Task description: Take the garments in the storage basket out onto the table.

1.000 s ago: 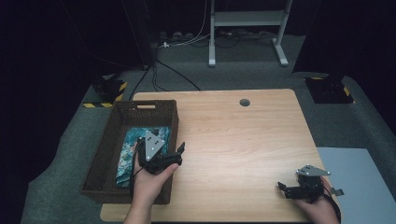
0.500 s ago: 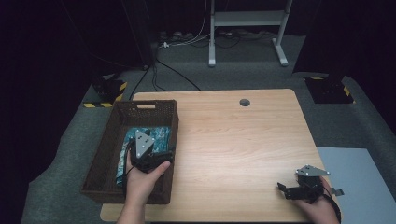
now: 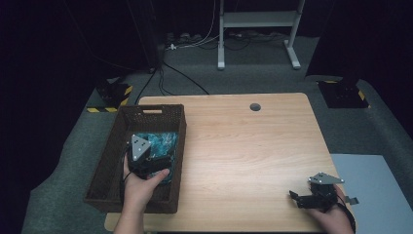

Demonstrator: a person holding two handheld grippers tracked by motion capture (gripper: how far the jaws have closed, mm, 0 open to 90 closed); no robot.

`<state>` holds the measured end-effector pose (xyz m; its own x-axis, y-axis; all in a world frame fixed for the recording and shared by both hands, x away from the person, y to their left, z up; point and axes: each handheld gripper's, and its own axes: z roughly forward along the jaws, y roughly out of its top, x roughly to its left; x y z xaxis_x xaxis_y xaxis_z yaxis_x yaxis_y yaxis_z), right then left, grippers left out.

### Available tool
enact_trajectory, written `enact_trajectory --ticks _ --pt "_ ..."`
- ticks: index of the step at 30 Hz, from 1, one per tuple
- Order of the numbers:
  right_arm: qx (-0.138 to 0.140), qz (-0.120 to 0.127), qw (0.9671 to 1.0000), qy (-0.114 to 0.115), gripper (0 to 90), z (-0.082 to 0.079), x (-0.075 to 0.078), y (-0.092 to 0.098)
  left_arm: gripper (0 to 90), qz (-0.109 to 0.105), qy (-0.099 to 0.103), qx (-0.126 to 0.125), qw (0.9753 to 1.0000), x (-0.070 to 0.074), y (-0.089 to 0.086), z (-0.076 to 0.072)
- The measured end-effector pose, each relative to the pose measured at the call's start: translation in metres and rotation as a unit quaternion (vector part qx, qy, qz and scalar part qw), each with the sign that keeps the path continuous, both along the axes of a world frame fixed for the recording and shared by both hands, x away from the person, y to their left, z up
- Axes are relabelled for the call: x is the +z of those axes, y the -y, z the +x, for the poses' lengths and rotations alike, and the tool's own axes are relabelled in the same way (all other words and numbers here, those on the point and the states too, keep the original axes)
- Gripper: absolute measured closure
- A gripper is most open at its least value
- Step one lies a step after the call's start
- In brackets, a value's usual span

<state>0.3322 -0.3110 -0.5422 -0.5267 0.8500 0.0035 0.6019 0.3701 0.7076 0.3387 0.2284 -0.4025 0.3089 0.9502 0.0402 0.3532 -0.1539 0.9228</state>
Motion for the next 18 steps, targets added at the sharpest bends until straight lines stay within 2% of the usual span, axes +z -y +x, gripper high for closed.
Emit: enact_trajectory --ticks 3,8,14,18 --pt "0.0 0.0 1.0 0.001 0.7 0.0 0.0 0.0 4.0 -0.007 -0.001 -0.006 1.0 -0.002 -0.001 0.0" --pt "0.0 0.0 1.0 0.001 0.8 0.0 0.0 0.0 4.7 -0.005 -0.005 -0.006 1.0 -0.004 -0.008 0.001" --pt "0.0 0.0 1.0 0.001 0.8 0.0 0.0 0.0 7.8 0.003 -0.025 -0.002 0.9997 -0.006 -0.017 0.004" --pt "0.0 0.0 1.0 0.001 0.9 0.0 0.0 0.0 8.1 0.008 -0.038 -0.008 0.9992 -0.008 -0.021 0.008"
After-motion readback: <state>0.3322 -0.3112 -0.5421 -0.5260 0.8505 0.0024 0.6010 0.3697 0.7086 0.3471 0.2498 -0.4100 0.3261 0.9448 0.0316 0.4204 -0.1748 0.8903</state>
